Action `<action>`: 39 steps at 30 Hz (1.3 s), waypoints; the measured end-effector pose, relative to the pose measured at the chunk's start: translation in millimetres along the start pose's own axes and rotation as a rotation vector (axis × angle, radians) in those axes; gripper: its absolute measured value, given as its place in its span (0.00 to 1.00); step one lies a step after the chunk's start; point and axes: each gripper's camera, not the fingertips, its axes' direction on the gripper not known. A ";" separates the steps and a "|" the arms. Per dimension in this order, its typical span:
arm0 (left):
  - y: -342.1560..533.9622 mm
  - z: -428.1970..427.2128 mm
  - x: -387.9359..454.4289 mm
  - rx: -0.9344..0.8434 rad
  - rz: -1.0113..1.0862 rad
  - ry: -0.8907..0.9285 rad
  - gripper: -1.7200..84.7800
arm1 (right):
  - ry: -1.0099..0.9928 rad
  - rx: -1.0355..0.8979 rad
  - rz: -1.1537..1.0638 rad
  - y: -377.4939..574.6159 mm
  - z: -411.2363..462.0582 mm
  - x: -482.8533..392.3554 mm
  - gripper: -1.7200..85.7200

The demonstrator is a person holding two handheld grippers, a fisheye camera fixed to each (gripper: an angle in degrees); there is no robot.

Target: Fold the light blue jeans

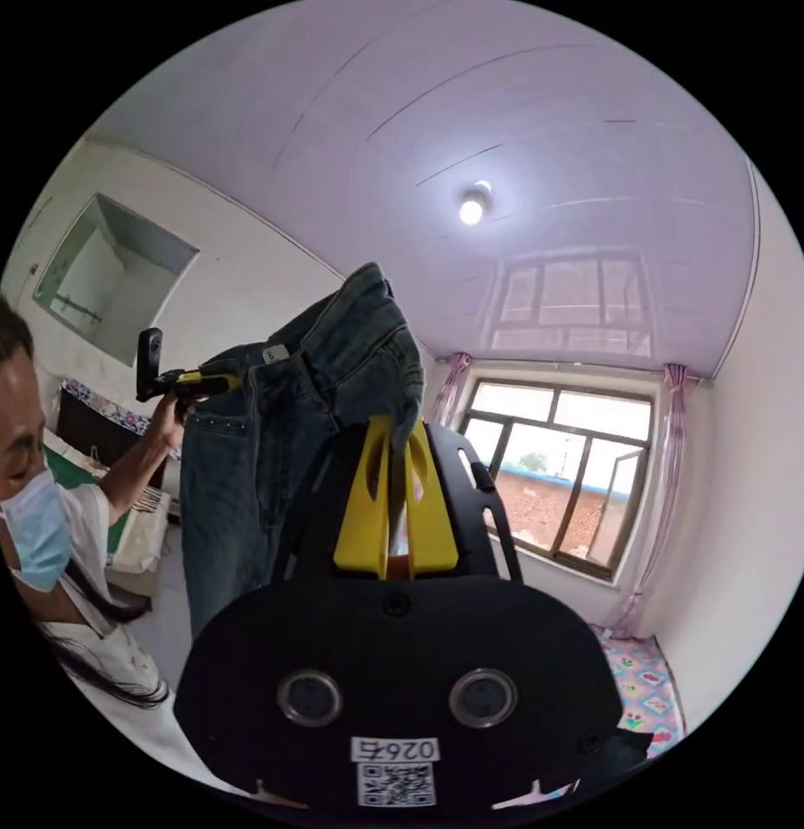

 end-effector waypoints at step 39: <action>711.1 883.8 -76.4 -0.671 -0.897 0.639 0.01 | 0.392 -0.812 0.614 583.2 462.8 608.1 0.01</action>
